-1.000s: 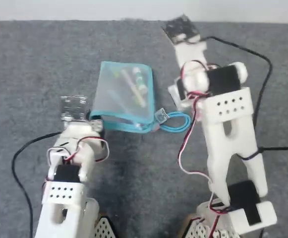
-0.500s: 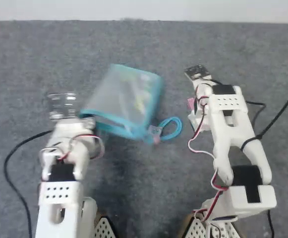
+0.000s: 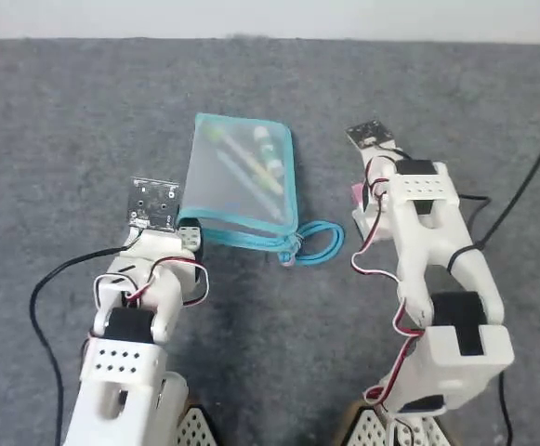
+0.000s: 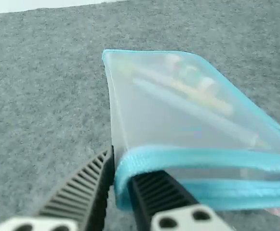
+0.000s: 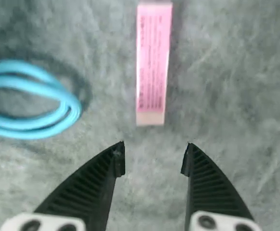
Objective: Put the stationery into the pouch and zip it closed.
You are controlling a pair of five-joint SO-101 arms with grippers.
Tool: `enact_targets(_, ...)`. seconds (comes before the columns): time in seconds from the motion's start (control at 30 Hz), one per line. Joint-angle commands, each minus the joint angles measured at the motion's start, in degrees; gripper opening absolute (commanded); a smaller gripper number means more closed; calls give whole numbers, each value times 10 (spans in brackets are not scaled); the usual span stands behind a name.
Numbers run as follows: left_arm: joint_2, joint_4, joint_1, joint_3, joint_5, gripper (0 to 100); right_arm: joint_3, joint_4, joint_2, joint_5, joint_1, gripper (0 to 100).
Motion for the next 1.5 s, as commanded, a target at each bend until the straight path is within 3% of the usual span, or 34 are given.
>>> enact_targets(0.0, 0, 0, -6, -22, 4, 13, -28, -42, -6, 11, -1, 198)
enact_targets(0.53, 4, -1, -3, -22, 4, 13, -31, -153, 97, 11, -5, 193)
enact_targets(0.67, 4, -2, -3, -22, 4, 13, -29, -146, 80, 8, 3, 48)
enact_targets(0.7, 4, -2, -3, -22, 4, 13, -28, -134, 70, 7, 8, 3)
enact_targets(1.0, 4, -28, -2, -4, 5, 13, -28, 102, -129, 11, 10, 6)
enact_targets(1.13, 4, -29, 9, -4, 5, 13, -26, 191, -266, 11, -36, 6)
enact_targets(1.27, 4, -27, 38, -1, 4, 13, -11, 256, -366, 49, -150, 6)
enact_targets(1.47, 4, -27, 37, 0, 3, 13, 78, 227, -429, 55, -316, 6)
